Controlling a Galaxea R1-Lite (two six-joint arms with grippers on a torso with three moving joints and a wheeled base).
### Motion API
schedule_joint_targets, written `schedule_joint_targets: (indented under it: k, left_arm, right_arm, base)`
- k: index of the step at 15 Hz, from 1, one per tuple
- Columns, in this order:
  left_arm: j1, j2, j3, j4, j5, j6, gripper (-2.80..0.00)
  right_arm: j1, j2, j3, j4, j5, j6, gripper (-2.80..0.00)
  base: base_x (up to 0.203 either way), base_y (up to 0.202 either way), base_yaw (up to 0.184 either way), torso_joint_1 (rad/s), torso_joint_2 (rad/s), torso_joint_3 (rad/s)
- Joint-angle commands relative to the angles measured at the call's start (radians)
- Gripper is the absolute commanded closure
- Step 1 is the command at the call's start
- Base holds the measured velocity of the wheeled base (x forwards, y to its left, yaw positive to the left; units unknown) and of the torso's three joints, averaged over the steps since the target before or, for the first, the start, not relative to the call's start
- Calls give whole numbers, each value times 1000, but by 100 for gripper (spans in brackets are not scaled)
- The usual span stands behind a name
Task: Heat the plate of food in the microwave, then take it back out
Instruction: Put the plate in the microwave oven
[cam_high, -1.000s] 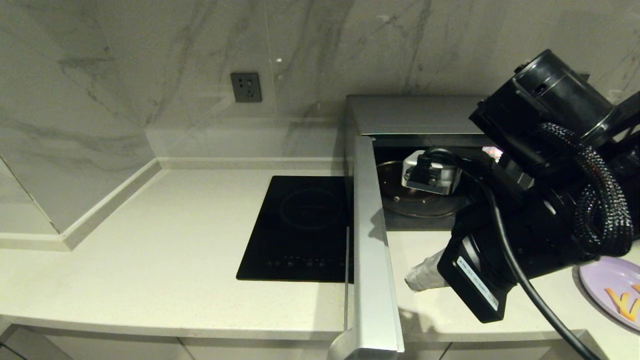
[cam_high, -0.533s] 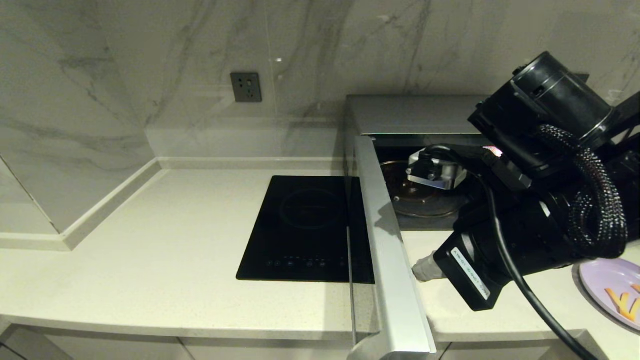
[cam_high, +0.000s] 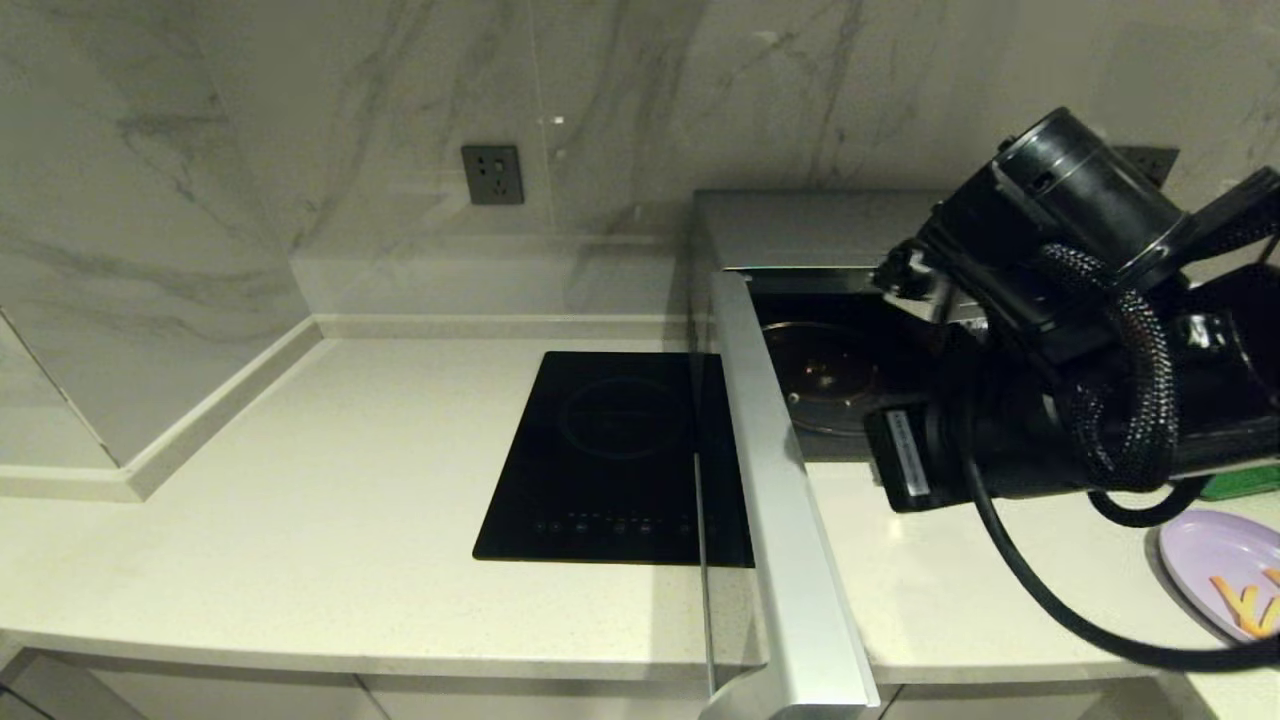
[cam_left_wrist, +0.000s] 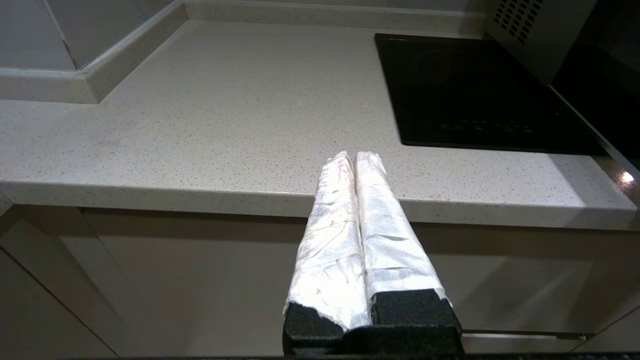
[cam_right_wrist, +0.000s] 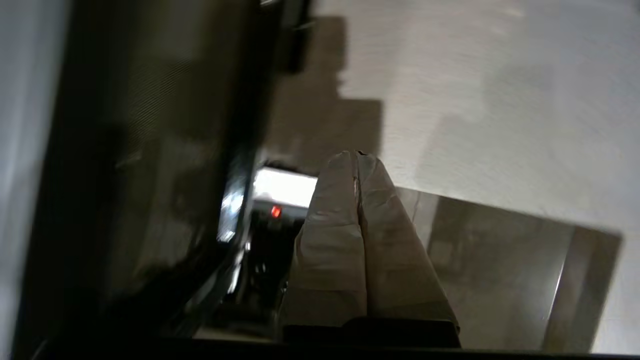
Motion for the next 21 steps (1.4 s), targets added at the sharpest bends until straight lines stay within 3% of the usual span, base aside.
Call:
schedule_joint_targets:
  k: [1, 2, 4, 8, 9, 12, 17, 21]
  left_arm:
    - [0, 0, 0, -1, 1, -1, 0]
    - [0, 0, 0, -1, 1, -1, 0]
    - [0, 0, 0, -1, 1, -1, 0]
    - [0, 0, 0, -1, 1, -1, 0]
    - [0, 0, 0, -1, 1, -1, 0]
    - [0, 0, 0, -1, 1, -1, 0]
    - [0, 0, 0, -1, 1, -1, 0]
    - [0, 0, 0, -1, 1, -1, 0]
  right_arm:
    - [-137, 15, -15, 116, -127, 316, 0]
    - [-220, 4, -12, 161, -150, 403, 0]
    - [-430, -23, 21, 179, -147, 463, 0]
    - [-916, -31, 134, 75, 28, 470, 0]
    - [-1029, -24, 162, 50, 91, 457, -280]
    - [-1300, 21, 254, -42, 204, 435, -280]
    - [-1487, 62, 653, -457, 353, 422, -280]
    - [-1545, 130, 671, -534, 373, 426, -280]
  base:
    - [0, 0, 0, 0, 0, 0]
    - [0, 0, 0, 0, 0, 0]
    - [0, 0, 0, 0, 0, 0]
    - [0, 0, 0, 0, 0, 0]
    - [0, 0, 0, 0, 0, 0]
    - [0, 0, 0, 0, 0, 0]
    - [0, 0, 0, 0, 0, 0]
    - [0, 0, 0, 0, 0, 0]
